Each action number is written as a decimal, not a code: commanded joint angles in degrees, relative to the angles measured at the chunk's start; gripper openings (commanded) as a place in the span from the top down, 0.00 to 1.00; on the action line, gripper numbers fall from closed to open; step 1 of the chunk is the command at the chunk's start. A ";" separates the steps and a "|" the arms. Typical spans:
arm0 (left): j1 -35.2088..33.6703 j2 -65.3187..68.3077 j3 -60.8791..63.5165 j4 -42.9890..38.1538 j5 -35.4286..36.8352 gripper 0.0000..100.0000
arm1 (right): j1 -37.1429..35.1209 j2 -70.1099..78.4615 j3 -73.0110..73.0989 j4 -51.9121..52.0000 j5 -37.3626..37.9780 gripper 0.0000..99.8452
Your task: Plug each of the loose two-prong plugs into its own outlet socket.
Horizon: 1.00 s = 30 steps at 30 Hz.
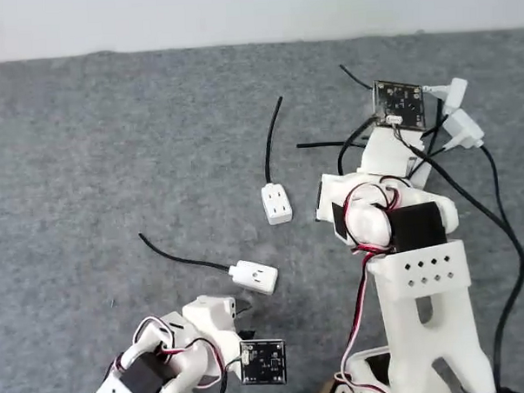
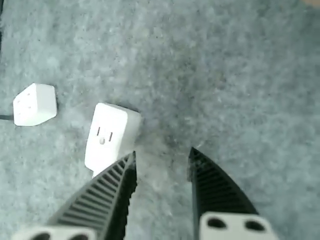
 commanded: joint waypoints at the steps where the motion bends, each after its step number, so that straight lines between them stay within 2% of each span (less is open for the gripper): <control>1: 0.18 -0.35 -0.57 0.88 -0.53 0.83 | 0.48 -1.71 -3.96 0.31 0.53 0.99; 4: 2.73 0.09 -0.57 2.29 -1.05 0.83 | 0.48 -1.71 -3.96 0.31 0.53 0.99; 6: 3.69 1.05 -0.48 2.29 -4.22 0.83 | 0.48 -1.71 -3.96 0.31 0.44 0.99; 9: 0.35 2.73 -0.40 -2.81 -7.12 0.83 | 0.48 -1.71 -3.87 0.40 0.44 0.99; 12: -8.18 6.15 -0.22 -15.91 -8.97 0.83 | 0.48 -1.71 -2.90 0.40 0.44 0.99; 16: -22.59 14.07 -0.13 -39.38 -17.67 0.83 | 0.48 -1.71 -0.79 0.40 0.44 0.99; 19: -27.08 23.56 -0.13 -51.87 -17.76 0.83 | 0.57 -1.71 -0.53 0.40 0.44 0.99; 23: -25.58 40.00 -1.01 -55.65 -17.76 0.83 | 0.40 -1.71 -0.53 0.31 0.09 0.99; 27: -25.05 56.44 -3.03 -65.14 -17.58 0.83 | 0.40 -1.71 -0.53 0.31 -2.11 0.99; 28: -25.14 60.22 -5.58 -65.14 -17.49 0.83 | 0.40 -1.71 -0.53 0.31 -2.11 0.99; 30: -25.14 66.46 -13.23 -57.58 -16.35 0.84 | 0.40 -1.71 -0.53 0.40 -2.11 0.99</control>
